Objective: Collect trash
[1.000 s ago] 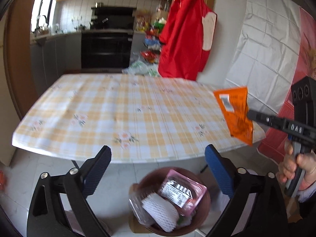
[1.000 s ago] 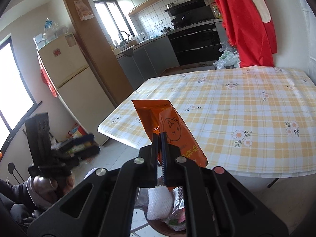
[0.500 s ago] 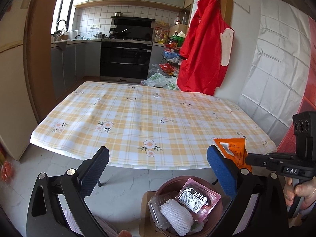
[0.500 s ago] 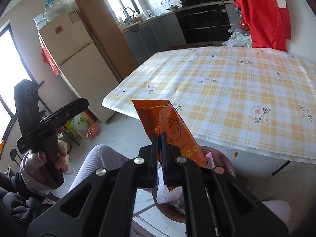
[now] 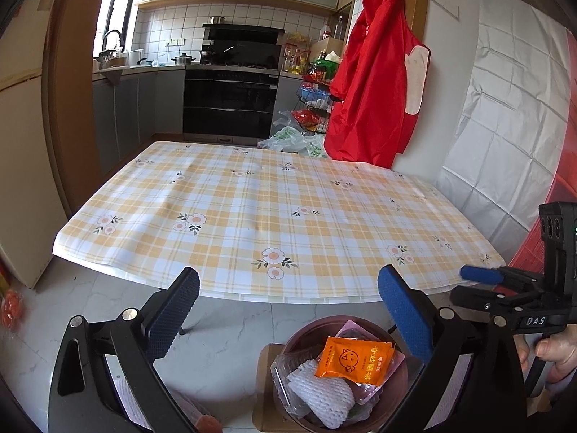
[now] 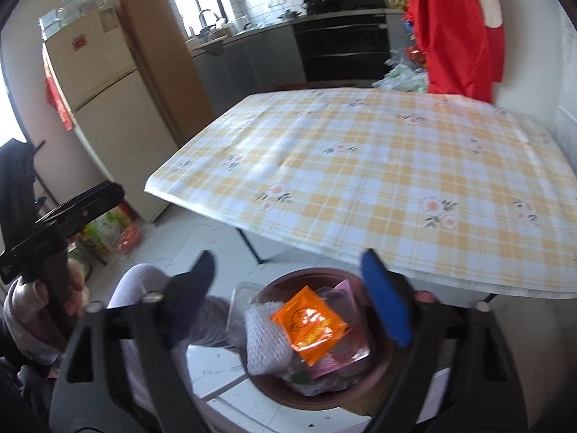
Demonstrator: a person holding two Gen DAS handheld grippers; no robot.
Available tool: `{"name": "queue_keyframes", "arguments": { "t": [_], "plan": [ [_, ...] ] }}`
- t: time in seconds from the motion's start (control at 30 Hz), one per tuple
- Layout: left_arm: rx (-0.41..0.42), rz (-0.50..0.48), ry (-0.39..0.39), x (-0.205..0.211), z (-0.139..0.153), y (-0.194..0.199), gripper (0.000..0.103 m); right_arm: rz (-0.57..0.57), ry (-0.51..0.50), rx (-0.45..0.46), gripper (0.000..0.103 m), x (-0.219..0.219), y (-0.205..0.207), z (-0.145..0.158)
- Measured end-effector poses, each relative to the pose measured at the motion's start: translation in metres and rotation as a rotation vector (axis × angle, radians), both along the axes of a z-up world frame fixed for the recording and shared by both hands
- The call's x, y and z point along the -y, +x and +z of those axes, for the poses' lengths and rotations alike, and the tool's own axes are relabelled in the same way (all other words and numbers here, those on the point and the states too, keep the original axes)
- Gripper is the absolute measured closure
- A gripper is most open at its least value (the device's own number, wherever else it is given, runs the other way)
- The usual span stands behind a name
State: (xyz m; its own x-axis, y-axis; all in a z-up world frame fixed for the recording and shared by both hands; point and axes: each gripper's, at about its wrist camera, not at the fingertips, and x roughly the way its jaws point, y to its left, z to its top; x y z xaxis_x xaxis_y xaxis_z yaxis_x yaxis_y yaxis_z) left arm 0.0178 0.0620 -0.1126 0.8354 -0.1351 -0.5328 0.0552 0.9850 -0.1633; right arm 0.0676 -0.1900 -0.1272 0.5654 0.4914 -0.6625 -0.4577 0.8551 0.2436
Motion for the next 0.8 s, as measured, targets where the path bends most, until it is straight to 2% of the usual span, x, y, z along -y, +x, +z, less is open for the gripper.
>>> {"name": "queue_keyframes", "arguments": {
  "t": [0.13, 0.27, 0.4, 0.5, 0.63, 0.7, 0.8],
  "plan": [
    [-0.001, 0.0, 0.007, 0.002, 0.002, 0.0, 0.006, -0.071, -0.031, 0.031, 0.006, 0.009, 0.002, 0.006],
    [0.019, 0.007, 0.039, 0.007, 0.011, -0.001, 0.006, -0.166, -0.084, 0.085, 0.006, 0.016, 0.002, 0.017],
    [0.048, -0.002, 0.065, 0.012, 0.025, -0.003, 0.006, -0.25, -0.08, 0.123, 0.006, 0.028, 0.002, 0.036],
    [0.079, -0.021, 0.07, 0.016, 0.038, -0.004, 0.006, -0.271, -0.061, 0.15, 0.006, 0.035, -0.003, 0.052],
    [0.126, -0.04, 0.087, 0.023, 0.057, -0.007, 0.006, -0.276, -0.099, 0.232, 0.006, 0.034, -0.015, 0.077],
    [0.147, -0.039, 0.088, 0.025, 0.066, -0.009, 0.006, -0.285, -0.087, 0.257, 0.006, 0.037, -0.02, 0.09],
    [0.169, -0.048, 0.053, 0.025, 0.078, -0.012, 0.006, -0.304, -0.082, 0.288, 0.006, 0.04, -0.026, 0.106]
  ]
}}
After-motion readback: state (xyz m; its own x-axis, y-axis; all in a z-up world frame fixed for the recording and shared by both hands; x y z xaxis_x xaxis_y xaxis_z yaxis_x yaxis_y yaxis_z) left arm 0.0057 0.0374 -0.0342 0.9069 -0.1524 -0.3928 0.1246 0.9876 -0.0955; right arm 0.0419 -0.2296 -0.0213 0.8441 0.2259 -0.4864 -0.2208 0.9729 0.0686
